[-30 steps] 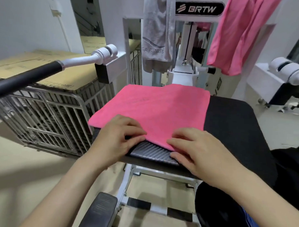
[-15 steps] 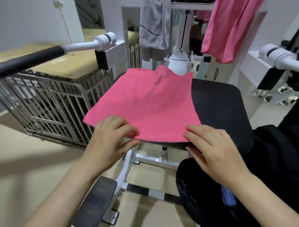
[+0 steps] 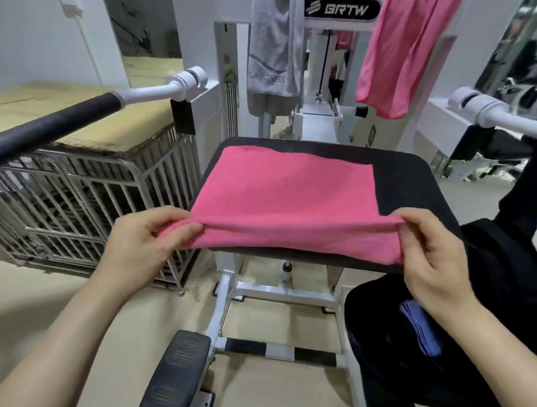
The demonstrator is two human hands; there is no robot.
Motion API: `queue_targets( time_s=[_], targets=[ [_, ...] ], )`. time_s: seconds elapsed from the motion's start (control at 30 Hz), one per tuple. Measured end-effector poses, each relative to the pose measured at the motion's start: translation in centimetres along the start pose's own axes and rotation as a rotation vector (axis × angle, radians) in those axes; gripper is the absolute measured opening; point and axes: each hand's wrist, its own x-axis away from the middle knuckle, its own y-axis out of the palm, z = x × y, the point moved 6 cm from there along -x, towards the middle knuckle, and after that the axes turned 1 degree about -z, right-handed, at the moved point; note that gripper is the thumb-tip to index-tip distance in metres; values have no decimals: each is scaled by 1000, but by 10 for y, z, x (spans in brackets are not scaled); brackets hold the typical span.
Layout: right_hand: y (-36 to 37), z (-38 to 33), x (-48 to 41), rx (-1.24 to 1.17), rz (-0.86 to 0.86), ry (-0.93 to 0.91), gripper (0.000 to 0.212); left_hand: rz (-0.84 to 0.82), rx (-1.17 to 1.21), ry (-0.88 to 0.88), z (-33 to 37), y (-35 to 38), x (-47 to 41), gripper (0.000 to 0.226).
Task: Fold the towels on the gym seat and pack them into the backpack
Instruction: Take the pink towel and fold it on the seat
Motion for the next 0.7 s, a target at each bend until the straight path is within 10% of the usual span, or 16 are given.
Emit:
queue_targets(
  time_s=[0.2,0.47,0.7],
  targets=[
    [10,7,-28,-178,15,448,28,-357,272,-75,1,-4,-30,22],
    [22,23,-94,183,276,450,19,-67,24,-40,7,28,-139,18],
    [55,83,-137,486,41,447,20,-83,-382,-21,-17,62,-186,19]
  ],
)
